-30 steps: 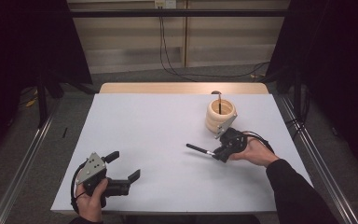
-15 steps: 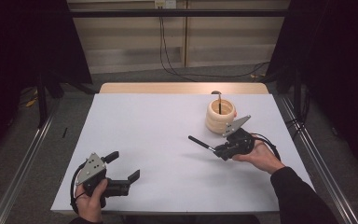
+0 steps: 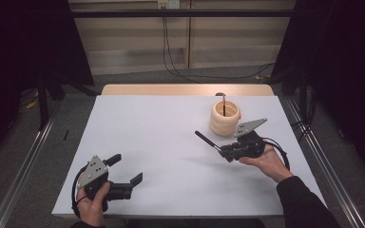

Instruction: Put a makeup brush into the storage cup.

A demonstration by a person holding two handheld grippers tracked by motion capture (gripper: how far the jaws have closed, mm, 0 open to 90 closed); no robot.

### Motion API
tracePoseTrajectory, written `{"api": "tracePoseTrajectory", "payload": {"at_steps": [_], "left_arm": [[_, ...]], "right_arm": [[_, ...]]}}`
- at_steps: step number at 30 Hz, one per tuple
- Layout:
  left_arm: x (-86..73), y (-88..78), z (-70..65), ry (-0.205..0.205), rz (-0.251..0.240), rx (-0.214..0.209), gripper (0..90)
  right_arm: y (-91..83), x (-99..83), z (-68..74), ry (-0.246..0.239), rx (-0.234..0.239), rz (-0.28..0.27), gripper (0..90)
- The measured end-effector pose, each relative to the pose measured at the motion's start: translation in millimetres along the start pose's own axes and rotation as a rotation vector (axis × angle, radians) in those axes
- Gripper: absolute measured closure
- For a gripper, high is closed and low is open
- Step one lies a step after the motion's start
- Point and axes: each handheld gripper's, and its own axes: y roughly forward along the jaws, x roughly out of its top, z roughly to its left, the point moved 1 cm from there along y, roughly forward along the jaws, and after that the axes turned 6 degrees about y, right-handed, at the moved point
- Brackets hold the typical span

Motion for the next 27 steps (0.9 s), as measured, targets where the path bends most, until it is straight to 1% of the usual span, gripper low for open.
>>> {"api": "tracePoseTrajectory", "payload": {"at_steps": [3, 4, 5, 6, 7, 8, 9, 11, 14, 15, 17, 18, 20, 21, 24, 27], "left_arm": [[-0.2, 0.0, 0.3, -0.004, -0.004, -0.002, 1.0], [-0.1, -0.1, 0.2, -0.004, -0.004, 0.003, 1.0], [-0.2, 0.0, 0.2, -0.006, -0.005, 0.000, 1.0], [-0.2, 0.0, 0.5, -0.003, -0.004, -0.003, 1.0], [-0.2, 0.0, 0.4, -0.002, -0.004, -0.002, 1.0], [-0.1, 0.0, 0.5, -0.001, -0.004, -0.002, 1.0], [-0.1, 0.1, 0.6, -0.001, -0.004, -0.002, 1.0], [-0.1, 0.0, 0.7, 0.000, -0.003, 0.003, 1.0], [-0.2, -0.2, 0.2, -0.010, -0.004, 0.011, 1.0], [-0.2, -0.6, 0.5, -0.004, -0.004, 0.008, 1.0], [-0.1, -0.8, 0.5, -0.003, -0.005, 0.011, 0.9], [-0.2, -0.9, 0.7, -0.003, -0.007, 0.005, 1.0], [-0.2, -1.1, 0.8, -0.001, -0.006, 0.004, 1.0], [-0.2, -1.2, 0.6, -0.004, -0.007, 0.006, 1.0], [-0.1, -1.3, 0.6, -0.004, -0.007, 0.007, 1.0], [0.0, -1.0, 0.5, -0.001, -0.004, 0.012, 1.0]], "right_arm": [[0.4, -1.3, 0.1, 0.019, 0.008, -0.036, 77.9], [0.9, -1.7, 0.1, 0.016, 0.005, -0.045, 77.9], [0.8, -2.0, 0.4, 0.022, -0.007, -0.052, 77.9], [1.0, -2.3, -0.1, 0.027, 0.007, -0.067, 77.9], [0.8, -2.4, 0.3, 0.028, 0.000, -0.077, 77.9], [0.5, -2.3, 0.4, 0.030, 0.003, -0.081, 77.9], [0.0, -2.3, 1.0, 0.031, 0.007, -0.085, 77.9], [-0.8, -2.1, 1.8, 0.029, 0.000, -0.097, 77.9], [-2.5, -2.1, 2.9, 0.024, -0.002, -0.109, 78.0], [-3.5, -2.1, 2.6, 0.022, -0.009, -0.117, 78.0], [-6.3, -2.2, 2.0, 0.032, -0.008, -0.140, 77.9], [-7.7, -2.4, 1.9, 0.034, -0.016, -0.153, 77.9], [-10.5, -3.0, 2.1, 0.035, -0.010, -0.171, 77.9], [-12.3, -3.4, 2.7, 0.037, -0.010, -0.189, 77.9], [-14.9, -4.7, 3.5, 0.039, -0.021, -0.217, 77.9], [-15.7, -5.1, 4.2, 0.035, -0.027, -0.231, 77.9]]}}
